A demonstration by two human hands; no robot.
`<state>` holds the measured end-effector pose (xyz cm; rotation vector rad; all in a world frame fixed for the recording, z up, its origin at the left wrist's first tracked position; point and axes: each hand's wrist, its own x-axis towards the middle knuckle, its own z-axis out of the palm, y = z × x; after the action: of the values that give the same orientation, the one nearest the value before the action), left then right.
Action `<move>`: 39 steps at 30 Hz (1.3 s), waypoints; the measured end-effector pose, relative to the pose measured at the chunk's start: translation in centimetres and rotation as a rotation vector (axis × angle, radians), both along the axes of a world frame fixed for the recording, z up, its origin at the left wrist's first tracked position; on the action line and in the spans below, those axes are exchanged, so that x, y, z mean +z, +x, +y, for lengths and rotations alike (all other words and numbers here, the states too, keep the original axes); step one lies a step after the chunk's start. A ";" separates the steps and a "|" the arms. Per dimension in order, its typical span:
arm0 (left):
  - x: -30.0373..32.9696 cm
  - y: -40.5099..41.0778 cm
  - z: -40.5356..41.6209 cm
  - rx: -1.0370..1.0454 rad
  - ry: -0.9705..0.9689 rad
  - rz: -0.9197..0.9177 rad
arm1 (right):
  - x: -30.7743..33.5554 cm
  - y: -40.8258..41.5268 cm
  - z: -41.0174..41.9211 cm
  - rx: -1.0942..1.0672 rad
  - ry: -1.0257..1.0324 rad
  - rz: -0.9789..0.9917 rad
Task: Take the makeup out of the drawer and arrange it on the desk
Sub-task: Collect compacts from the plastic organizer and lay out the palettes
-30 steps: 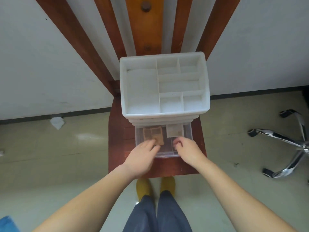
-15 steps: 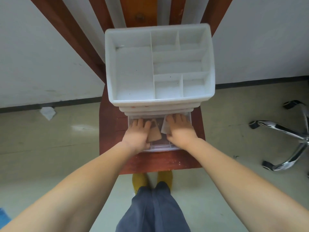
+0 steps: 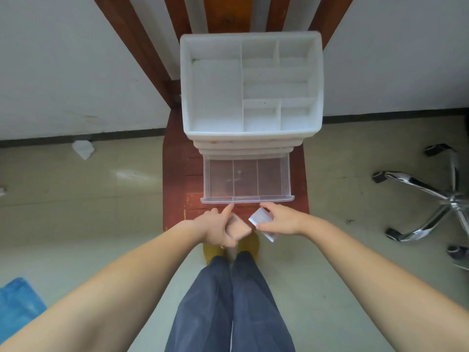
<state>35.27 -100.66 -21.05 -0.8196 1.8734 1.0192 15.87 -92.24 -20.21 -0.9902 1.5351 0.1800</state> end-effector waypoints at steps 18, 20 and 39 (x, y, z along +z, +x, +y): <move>-0.6 -3.1 -9.5 -0.064 -0.305 0.041 | 0.1 -3.1 -9.9 0.090 -0.094 0.173; 0.5 -2.2 -8.8 -0.025 -0.286 0.065 | 1.0 -2.4 -9.2 0.055 -0.102 0.180; 19.1 14.6 6.5 1.043 -0.735 0.204 | 20.1 13.0 -8.1 0.798 -0.833 0.164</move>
<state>49.83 -94.12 -1.99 -2.3560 1.9941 0.9776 28.86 -100.39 -0.14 -2.2808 1.2766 0.1790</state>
